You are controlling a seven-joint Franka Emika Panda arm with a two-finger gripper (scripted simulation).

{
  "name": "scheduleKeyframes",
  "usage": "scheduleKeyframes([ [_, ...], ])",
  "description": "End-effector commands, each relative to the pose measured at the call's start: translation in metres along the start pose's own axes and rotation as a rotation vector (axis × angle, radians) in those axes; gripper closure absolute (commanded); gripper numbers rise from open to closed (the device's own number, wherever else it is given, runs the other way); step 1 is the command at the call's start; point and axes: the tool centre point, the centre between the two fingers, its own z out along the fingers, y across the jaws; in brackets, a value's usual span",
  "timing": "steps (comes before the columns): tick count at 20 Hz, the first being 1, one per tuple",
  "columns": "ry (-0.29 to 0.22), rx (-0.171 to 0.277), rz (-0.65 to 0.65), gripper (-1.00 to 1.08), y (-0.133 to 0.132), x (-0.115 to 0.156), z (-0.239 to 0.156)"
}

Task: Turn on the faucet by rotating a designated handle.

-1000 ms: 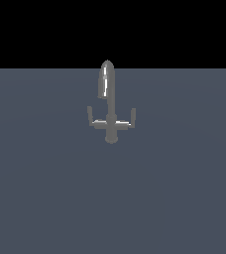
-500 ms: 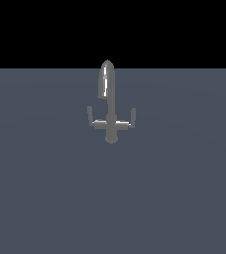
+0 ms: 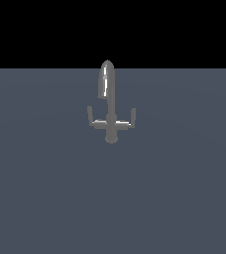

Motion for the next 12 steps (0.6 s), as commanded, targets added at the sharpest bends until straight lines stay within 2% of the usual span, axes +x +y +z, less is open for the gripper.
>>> scheduleKeyframes([
  [1, -0.019, 0.050, 0.021, 1.08, 0.006, 0.015, 0.005],
  [12, -0.106, 0.265, 0.108, 1.08, 0.031, 0.076, 0.035],
])
